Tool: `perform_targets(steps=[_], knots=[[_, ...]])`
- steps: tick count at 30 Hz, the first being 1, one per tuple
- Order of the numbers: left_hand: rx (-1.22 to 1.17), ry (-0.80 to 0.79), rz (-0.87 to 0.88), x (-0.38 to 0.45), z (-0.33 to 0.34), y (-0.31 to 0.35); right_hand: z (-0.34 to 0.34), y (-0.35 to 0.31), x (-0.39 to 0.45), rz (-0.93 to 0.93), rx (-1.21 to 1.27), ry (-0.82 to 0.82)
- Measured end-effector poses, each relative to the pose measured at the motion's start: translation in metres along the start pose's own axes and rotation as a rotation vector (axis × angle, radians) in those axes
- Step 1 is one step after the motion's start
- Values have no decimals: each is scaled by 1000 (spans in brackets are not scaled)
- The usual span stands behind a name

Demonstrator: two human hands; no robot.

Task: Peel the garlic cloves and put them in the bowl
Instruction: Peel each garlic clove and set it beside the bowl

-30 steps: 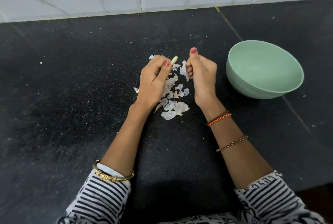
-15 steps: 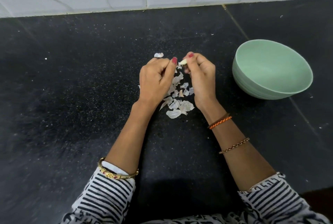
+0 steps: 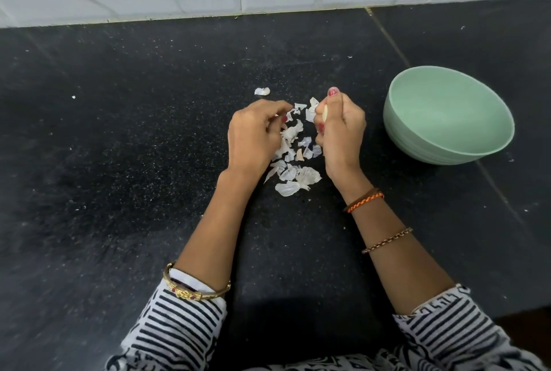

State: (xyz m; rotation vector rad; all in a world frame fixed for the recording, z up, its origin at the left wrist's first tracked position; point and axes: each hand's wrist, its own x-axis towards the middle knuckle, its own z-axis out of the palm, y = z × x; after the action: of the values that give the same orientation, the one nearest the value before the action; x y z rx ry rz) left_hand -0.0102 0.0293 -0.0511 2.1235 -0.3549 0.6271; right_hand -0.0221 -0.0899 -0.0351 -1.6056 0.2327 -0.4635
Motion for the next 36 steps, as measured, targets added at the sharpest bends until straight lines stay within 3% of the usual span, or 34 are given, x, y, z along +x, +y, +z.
perform_targets(steps=[8, 19, 29, 36], knots=[[83, -59, -40, -2, -2, 7, -5, 1, -1, -120, -20, 27], [110, -31, -83, -7, 1, 25, -41, 0, -30, -368, -425, 174], [45, -55, 67, -25, 9, 39, -97, 3, -68, -163, -760, 208], [112, -44, 89, -46, 4, 46, -107, 4, -80, -34, -804, 203]])
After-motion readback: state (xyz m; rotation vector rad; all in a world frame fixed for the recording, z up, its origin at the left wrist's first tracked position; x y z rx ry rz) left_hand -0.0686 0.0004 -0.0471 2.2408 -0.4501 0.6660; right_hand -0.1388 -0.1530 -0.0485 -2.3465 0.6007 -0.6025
